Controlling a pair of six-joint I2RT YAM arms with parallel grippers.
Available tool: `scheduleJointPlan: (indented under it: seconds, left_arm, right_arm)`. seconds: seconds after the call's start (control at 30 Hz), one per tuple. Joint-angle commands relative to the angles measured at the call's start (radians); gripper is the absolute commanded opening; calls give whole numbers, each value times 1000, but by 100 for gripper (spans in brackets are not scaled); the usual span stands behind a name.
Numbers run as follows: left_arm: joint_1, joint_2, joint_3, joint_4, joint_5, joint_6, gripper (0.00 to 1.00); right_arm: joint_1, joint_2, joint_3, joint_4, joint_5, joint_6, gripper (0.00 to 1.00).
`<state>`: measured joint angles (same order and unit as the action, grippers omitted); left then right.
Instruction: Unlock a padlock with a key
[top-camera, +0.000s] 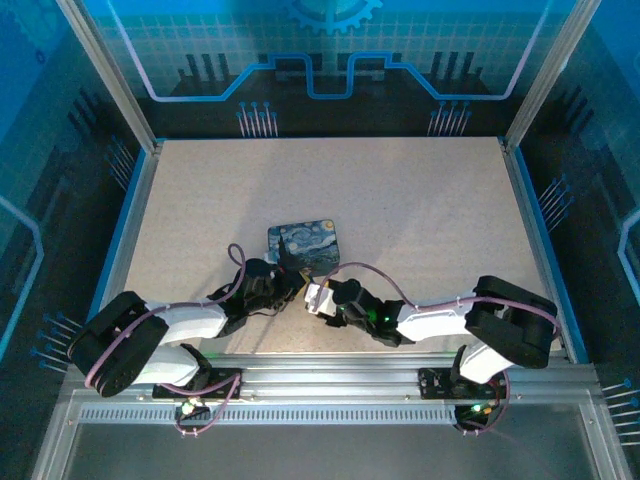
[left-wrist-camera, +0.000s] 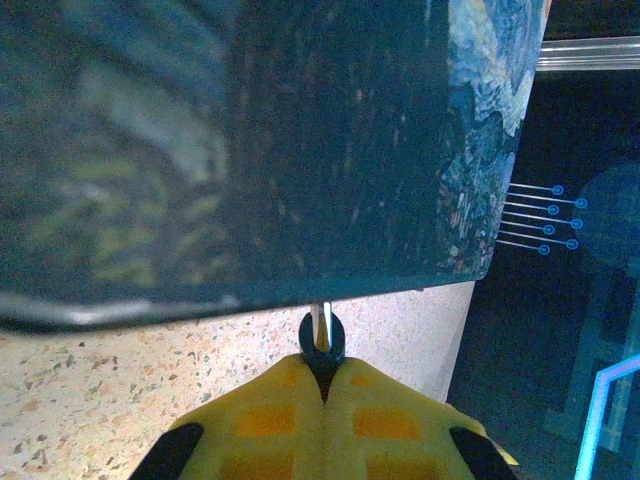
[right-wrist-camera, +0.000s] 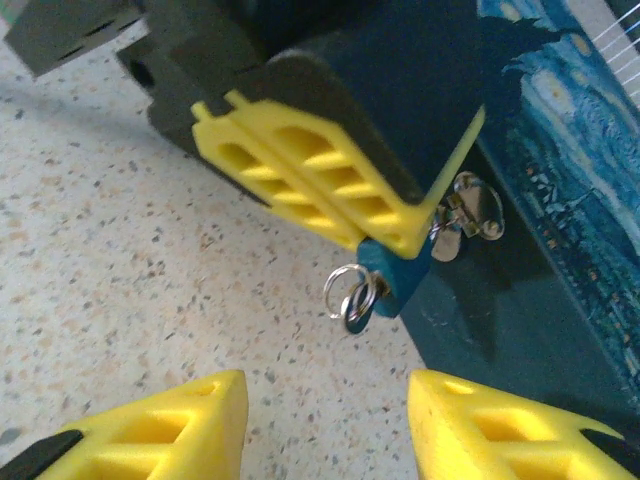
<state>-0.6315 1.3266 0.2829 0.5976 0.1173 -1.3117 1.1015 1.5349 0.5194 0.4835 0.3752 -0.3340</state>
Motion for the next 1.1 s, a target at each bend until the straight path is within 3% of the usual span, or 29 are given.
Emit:
scheduleJointPlan:
  seconds: [0.0, 0.5, 0.67, 1.07]
  left_arm:
    - [-6, -25, -6, 10, 14, -23, 0]
    - [-6, -26, -5, 10, 13, -34, 0]
    - [-6, -28, -7, 11, 13, -37, 0]
    - [-6, -28, -8, 11, 15, -39, 0]
  right_arm:
    - [19, 27, 31, 65, 39, 6, 45]
    - [24, 83, 54, 99, 36, 34, 33]
    - [24, 100, 65, 107, 43, 38, 24]
    - [21, 129, 67, 154, 57, 83, 17]
